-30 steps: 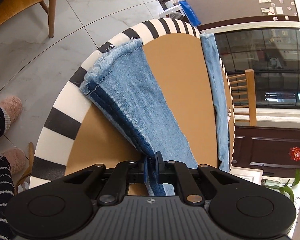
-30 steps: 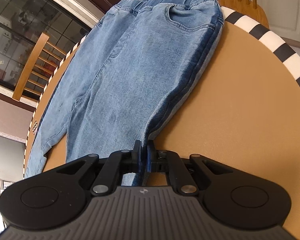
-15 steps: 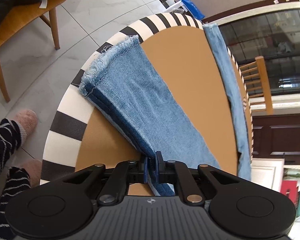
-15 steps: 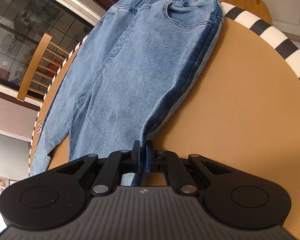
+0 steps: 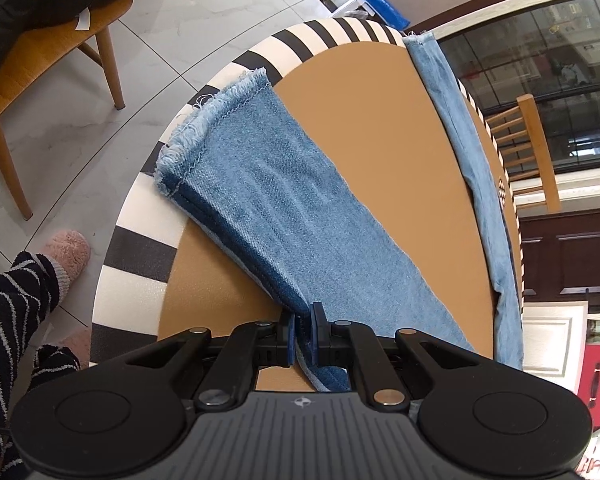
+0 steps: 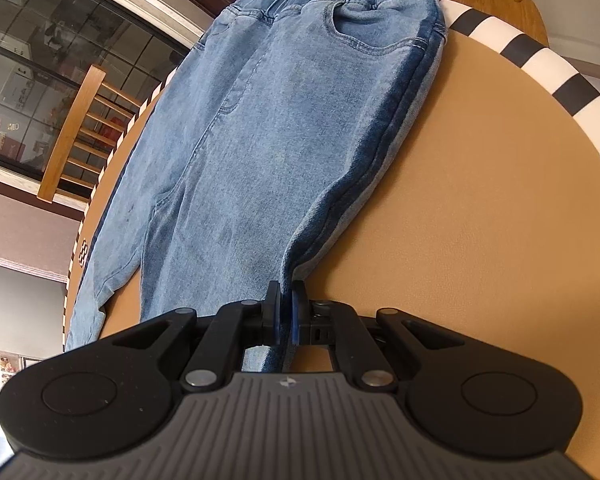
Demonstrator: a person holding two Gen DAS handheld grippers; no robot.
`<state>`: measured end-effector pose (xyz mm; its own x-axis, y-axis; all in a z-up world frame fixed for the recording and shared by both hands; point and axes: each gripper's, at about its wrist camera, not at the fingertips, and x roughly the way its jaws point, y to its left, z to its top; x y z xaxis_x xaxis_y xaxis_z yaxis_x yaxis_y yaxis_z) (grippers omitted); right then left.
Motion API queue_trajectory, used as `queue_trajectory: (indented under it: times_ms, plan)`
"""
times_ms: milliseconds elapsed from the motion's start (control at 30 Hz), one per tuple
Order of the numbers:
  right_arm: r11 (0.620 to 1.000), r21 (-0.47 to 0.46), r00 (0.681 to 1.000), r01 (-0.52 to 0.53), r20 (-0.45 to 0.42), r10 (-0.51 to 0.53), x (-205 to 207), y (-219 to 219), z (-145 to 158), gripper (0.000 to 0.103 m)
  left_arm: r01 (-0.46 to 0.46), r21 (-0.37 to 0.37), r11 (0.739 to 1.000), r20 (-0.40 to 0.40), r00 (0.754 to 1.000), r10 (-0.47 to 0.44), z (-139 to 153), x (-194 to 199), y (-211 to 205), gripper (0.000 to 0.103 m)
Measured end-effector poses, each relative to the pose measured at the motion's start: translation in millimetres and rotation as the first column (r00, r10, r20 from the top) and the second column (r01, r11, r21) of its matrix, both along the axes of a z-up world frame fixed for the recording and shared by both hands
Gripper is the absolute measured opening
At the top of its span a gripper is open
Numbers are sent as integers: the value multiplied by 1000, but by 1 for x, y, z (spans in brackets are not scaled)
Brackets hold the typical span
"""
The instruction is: Fold clothes
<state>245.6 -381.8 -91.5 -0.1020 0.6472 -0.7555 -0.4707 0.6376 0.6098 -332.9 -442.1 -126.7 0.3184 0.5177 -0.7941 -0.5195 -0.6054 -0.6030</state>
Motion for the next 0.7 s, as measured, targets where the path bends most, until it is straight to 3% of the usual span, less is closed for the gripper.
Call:
queue_trajectory:
  times_ms: [233,400,567,700]
  plan:
    - [1000,8,1000,28,13,-28,-5,-7,6,6,1,26,1000,42,999,-3,13,-6,-3,7]
    - [997,75,996,24,82,-30,-14,-16,39,6,12,77,997,114,993,-21,41,-14,6,7]
    - [989,143,995,25,95,-39,-12,1,80,6,14,163,987,158,987,-40,75,-23,45,7]
    - [988,151,990,13,134,-33,-10,53,112,5,21,196,980,206,977,-62,94,-29,102,7]
